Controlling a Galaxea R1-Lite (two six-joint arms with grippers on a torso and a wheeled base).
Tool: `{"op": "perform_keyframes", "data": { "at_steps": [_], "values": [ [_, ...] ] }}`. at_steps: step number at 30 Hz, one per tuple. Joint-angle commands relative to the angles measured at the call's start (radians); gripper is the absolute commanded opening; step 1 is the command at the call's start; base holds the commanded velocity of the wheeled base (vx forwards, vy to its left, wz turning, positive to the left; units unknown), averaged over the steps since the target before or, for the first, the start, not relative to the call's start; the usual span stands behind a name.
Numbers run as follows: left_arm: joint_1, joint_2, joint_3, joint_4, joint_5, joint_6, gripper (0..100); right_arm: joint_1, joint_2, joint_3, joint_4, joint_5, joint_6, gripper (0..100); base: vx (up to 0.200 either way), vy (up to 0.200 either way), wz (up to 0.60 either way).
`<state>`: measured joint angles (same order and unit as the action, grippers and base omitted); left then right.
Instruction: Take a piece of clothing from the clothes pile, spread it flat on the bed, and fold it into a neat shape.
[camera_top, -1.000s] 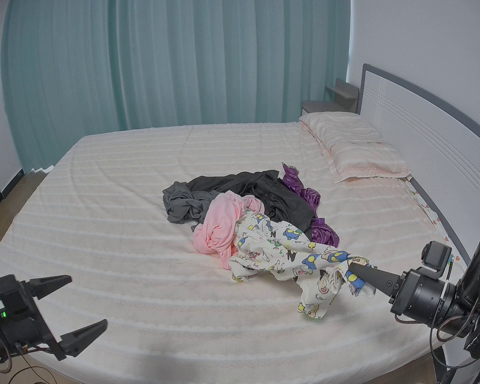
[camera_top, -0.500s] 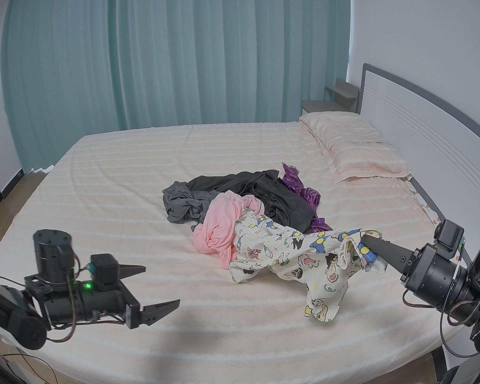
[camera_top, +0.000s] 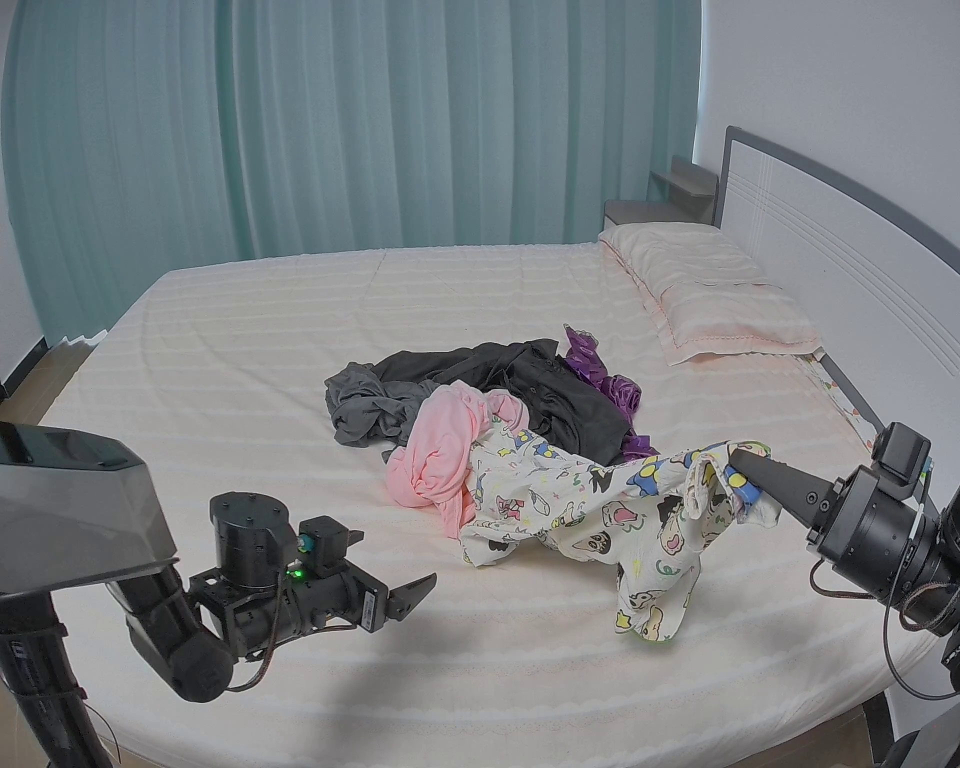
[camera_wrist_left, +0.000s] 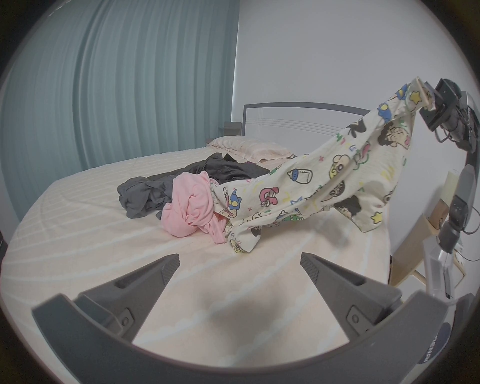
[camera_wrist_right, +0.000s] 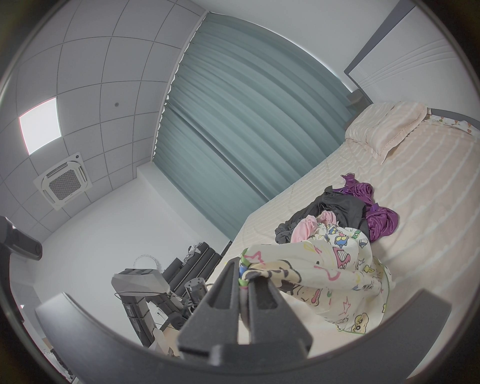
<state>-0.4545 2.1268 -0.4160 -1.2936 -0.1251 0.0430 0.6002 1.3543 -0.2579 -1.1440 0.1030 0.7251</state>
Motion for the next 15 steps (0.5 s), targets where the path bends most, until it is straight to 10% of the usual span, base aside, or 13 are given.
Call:
{"op": "perform_keyframes", "data": {
  "at_steps": [1, 15],
  "values": [
    [-0.013, 0.156, -0.127, -0.019, 0.007, -0.006, 100, -0.030, 0.042, -0.021, 0.000, 0.007, 0.000, 0, 0.000, 0.000, 0.00],
    [-0.013, 0.378, -0.477, 0.071, 0.010, -0.022, 100, -0.065, 0.060, -0.055, 0.000, 0.026, 0.000, 0, 0.000, 0.000, 0.00]
  ]
}}
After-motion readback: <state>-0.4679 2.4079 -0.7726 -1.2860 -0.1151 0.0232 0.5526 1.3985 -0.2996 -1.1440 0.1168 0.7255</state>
